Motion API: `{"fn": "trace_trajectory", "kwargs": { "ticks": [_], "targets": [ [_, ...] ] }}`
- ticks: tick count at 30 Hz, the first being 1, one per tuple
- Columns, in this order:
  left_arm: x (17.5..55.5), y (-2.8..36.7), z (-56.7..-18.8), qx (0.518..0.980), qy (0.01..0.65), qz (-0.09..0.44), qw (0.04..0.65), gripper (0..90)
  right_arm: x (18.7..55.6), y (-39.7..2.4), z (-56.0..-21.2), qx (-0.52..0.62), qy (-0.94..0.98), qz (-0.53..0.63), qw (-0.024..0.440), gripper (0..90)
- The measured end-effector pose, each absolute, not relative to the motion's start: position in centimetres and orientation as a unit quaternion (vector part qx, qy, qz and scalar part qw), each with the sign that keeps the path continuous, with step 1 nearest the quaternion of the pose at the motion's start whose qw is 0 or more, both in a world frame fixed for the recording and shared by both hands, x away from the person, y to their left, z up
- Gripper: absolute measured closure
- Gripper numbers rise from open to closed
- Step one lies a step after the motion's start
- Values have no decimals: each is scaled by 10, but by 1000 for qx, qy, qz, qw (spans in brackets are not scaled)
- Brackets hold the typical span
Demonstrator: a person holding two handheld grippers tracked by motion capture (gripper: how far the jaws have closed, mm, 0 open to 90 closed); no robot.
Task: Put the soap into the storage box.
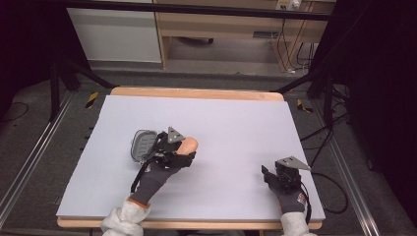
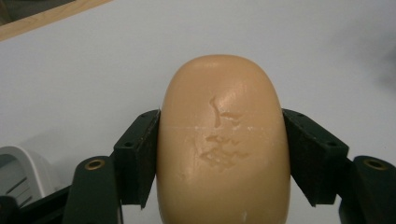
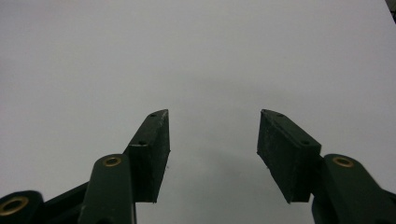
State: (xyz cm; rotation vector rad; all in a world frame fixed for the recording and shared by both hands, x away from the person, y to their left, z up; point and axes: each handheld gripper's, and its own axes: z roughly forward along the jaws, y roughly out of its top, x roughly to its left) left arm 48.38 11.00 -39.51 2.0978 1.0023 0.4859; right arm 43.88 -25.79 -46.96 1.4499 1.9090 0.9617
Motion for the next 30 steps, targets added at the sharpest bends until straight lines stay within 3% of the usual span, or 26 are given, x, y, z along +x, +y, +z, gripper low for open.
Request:
{"fn": "trace_trajectory", "kwargs": {
  "ticks": [30],
  "targets": [
    [497,183,-377,775,454,229,375,320,440,-257,-470,538,713,356,275,438]
  ]
}}
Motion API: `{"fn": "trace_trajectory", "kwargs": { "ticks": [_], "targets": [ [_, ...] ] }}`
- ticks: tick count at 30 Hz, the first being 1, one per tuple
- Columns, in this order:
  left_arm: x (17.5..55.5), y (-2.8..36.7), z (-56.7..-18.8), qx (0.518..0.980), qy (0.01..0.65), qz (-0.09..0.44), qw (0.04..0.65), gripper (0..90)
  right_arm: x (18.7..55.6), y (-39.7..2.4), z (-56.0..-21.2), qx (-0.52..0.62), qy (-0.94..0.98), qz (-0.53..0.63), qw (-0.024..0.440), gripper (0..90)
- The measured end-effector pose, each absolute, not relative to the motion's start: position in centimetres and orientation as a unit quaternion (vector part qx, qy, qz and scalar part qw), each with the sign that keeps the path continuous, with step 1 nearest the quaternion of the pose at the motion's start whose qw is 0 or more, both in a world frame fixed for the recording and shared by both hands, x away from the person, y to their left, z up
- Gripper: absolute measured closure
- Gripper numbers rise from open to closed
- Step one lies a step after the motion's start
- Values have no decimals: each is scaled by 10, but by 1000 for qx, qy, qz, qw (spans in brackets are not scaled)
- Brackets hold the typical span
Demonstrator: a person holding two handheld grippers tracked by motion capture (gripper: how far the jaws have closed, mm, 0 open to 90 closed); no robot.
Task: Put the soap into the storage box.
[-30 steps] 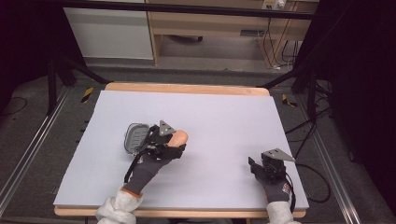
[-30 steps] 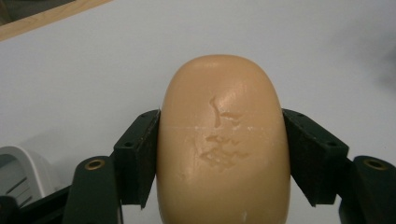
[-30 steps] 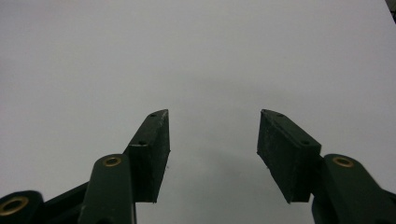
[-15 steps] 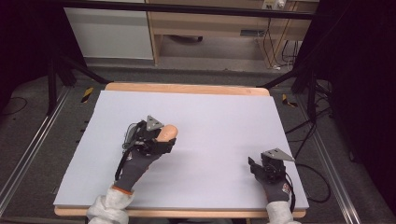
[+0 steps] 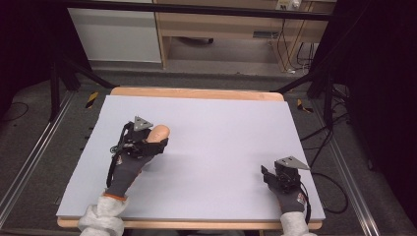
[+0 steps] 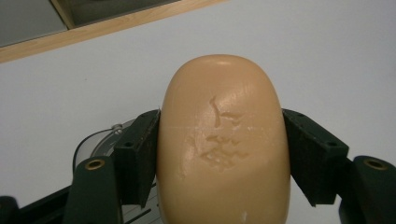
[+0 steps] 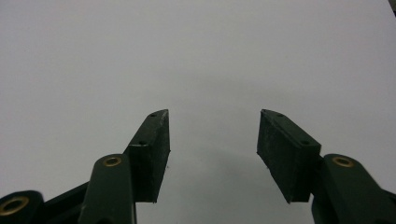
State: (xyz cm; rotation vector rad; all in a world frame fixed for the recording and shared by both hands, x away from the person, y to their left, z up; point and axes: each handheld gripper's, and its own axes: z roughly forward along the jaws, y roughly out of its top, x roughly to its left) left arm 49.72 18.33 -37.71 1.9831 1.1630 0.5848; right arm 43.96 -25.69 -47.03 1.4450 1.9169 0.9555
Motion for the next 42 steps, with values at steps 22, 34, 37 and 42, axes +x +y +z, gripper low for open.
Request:
{"fn": "trace_trajectory", "kwargs": {
  "ticks": [22,34,37,42],
  "targets": [
    [504,214,-397,758,494,234,355,320,440,-256,-470,535,716,354,277,438],
    [510,216,-410,757,505,231,344,320,440,-255,-470,535,715,355,276,439],
    [511,217,-412,758,507,231,340,320,440,-255,-470,535,715,356,275,438],
    [513,217,-416,755,511,233,338,320,440,-255,-470,535,716,355,275,438]
  ]
}}
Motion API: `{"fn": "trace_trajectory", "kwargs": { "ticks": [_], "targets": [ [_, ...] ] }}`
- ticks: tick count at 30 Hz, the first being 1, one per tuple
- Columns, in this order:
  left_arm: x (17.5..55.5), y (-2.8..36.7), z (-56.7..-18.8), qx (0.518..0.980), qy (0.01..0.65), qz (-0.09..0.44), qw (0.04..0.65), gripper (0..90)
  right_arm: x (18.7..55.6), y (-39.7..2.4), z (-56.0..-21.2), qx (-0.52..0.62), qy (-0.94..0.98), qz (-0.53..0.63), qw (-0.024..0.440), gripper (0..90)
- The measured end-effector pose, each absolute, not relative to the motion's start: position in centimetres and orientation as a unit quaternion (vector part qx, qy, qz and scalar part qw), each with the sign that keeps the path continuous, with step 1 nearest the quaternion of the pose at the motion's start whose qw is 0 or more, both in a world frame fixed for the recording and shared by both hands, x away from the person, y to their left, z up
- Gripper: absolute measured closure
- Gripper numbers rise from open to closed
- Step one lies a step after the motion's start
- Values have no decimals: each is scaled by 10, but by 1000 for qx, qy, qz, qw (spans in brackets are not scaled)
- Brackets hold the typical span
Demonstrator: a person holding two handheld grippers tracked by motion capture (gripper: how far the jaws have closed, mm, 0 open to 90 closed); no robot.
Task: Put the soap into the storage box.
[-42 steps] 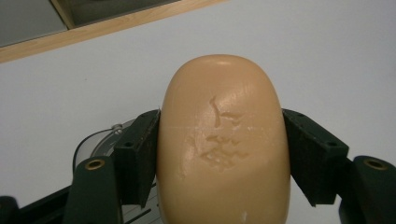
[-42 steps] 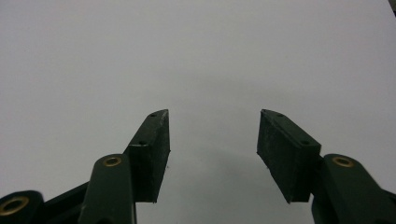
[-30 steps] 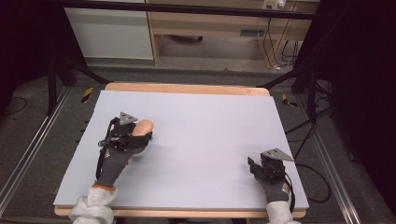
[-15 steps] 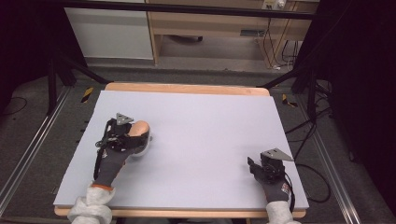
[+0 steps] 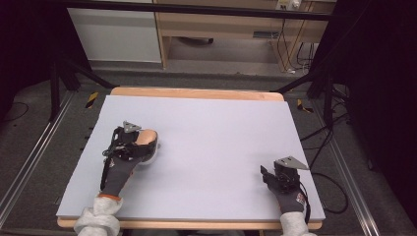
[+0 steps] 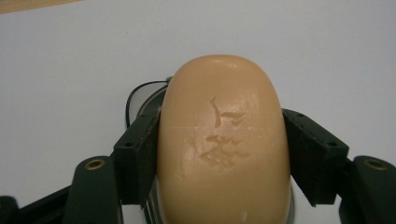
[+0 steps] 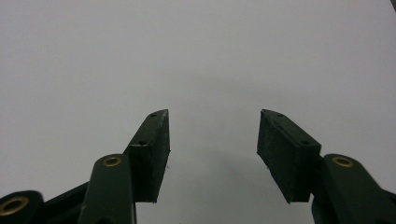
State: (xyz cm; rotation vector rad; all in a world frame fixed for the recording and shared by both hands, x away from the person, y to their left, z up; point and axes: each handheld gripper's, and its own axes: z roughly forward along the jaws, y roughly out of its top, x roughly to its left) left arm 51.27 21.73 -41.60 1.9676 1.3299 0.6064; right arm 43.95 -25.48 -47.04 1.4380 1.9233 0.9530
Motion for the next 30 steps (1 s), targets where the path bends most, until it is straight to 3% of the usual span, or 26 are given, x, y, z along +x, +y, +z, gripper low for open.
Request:
{"fn": "trace_trajectory", "kwargs": {
  "ticks": [30],
  "targets": [
    [515,221,-429,746,528,231,333,318,440,-253,-471,536,717,352,275,435]
  ]
}}
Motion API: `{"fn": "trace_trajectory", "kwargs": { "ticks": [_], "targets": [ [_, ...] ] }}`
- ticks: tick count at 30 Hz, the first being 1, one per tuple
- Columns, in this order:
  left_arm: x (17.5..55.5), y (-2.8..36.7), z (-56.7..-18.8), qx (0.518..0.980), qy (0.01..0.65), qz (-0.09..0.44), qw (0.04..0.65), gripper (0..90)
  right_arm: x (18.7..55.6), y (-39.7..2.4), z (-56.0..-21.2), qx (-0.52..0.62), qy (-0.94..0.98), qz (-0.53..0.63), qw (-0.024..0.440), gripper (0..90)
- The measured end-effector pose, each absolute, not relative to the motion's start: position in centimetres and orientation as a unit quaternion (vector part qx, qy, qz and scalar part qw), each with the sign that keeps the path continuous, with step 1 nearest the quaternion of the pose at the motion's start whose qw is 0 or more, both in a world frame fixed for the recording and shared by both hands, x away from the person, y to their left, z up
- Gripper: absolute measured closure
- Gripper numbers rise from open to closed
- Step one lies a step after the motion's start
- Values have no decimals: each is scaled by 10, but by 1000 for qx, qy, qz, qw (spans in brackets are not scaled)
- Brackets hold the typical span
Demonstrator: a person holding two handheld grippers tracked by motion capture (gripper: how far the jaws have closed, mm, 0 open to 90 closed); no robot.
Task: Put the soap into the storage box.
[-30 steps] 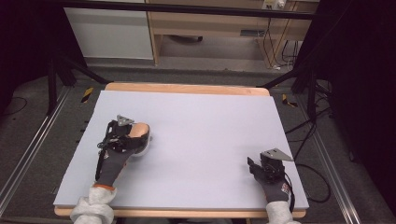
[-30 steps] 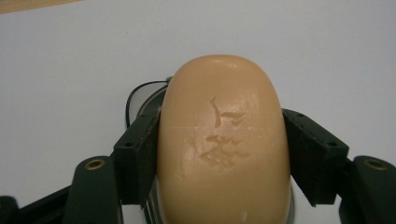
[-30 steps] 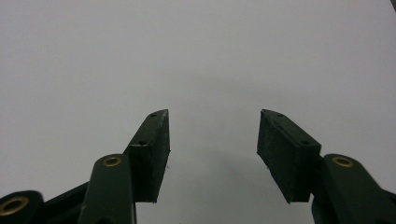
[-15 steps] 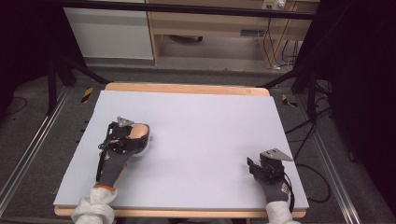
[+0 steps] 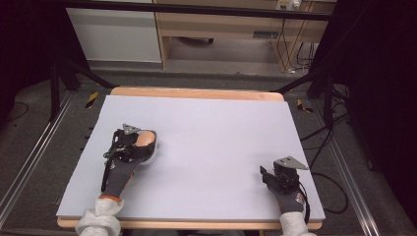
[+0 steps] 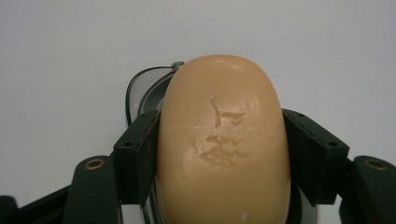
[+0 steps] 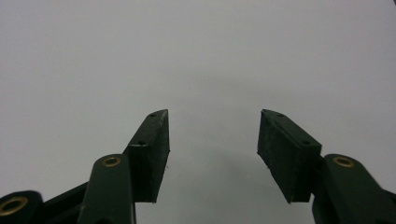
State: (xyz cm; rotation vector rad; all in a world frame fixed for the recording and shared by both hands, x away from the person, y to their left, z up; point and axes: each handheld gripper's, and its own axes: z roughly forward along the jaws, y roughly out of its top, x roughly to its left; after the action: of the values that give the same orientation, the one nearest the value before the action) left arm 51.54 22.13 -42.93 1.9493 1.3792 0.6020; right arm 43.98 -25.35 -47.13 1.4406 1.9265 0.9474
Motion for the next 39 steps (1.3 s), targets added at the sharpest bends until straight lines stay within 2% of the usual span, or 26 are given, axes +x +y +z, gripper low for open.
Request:
{"fn": "trace_trajectory", "kwargs": {
  "ticks": [21,30,39],
  "targets": [
    [515,222,-429,748,528,217,337,283,440,-253,-472,535,718,349,275,432],
    [513,224,-425,745,528,229,337,246,440,-253,-471,536,718,350,275,433],
    [508,226,-415,743,518,230,357,248,440,-253,-471,536,717,350,276,433]
  ]
}}
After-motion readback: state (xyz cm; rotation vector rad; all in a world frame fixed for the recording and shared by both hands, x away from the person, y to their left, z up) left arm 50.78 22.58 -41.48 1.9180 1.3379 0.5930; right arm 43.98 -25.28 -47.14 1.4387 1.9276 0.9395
